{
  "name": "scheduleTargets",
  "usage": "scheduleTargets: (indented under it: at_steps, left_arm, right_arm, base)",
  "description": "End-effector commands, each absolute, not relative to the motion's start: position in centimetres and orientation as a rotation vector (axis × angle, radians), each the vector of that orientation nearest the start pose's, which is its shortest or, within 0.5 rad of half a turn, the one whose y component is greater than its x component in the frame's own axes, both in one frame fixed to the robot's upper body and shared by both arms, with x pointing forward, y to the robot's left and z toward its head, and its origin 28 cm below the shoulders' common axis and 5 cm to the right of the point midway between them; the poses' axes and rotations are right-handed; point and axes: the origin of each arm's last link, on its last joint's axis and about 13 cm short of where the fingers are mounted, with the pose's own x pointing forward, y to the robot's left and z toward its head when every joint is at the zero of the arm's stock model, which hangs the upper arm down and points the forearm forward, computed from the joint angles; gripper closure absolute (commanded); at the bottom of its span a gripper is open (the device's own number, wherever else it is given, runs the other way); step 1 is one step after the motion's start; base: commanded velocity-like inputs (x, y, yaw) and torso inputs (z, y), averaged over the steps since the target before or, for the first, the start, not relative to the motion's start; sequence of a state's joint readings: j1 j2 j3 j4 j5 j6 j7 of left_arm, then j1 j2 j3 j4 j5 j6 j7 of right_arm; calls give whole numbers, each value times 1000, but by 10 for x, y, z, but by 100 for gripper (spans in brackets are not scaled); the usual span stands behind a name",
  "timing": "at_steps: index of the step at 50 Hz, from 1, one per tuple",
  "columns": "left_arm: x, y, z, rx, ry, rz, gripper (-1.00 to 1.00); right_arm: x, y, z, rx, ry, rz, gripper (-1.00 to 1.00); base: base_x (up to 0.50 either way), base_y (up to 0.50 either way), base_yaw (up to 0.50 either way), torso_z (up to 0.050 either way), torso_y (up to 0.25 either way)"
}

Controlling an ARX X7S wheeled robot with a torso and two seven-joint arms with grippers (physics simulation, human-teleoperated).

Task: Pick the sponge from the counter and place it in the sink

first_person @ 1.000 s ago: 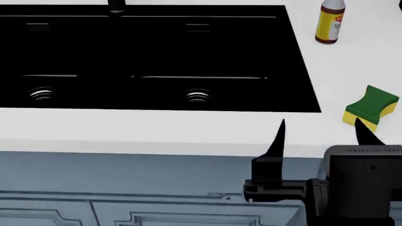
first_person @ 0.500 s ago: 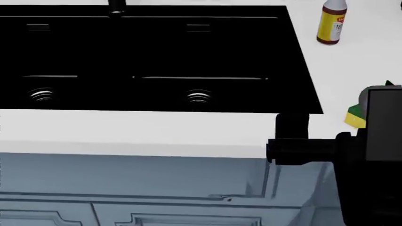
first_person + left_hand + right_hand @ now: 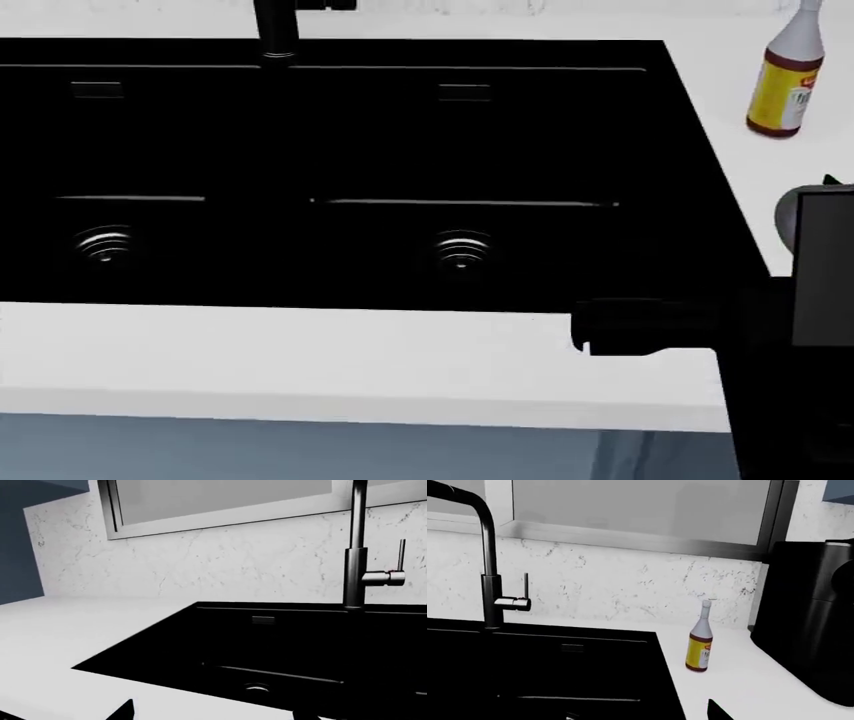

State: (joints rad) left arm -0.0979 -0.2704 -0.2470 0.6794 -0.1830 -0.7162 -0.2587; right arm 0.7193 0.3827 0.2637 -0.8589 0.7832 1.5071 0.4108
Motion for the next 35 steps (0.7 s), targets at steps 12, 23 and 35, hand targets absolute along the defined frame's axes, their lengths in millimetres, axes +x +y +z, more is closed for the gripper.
scheduleTargets:
  at_steps: [12,23,35]
  left_arm:
    - [200,283,141,91,-111,385,-100]
    - [201,282,137,82,-109,373,-100]
    - [201,281,134,78,-102,368,-100]
  right_arm:
    - [212,-154,247,-49,-92,-61,-100]
    - [209,-153,246,-60,-95,-60,-100]
    - [211,-153,241,-51,-81,-59,-100]
  base:
    - [275,-51,0,0,0]
    - [275,-50,0,0,0]
    - [275,0,0,0,1]
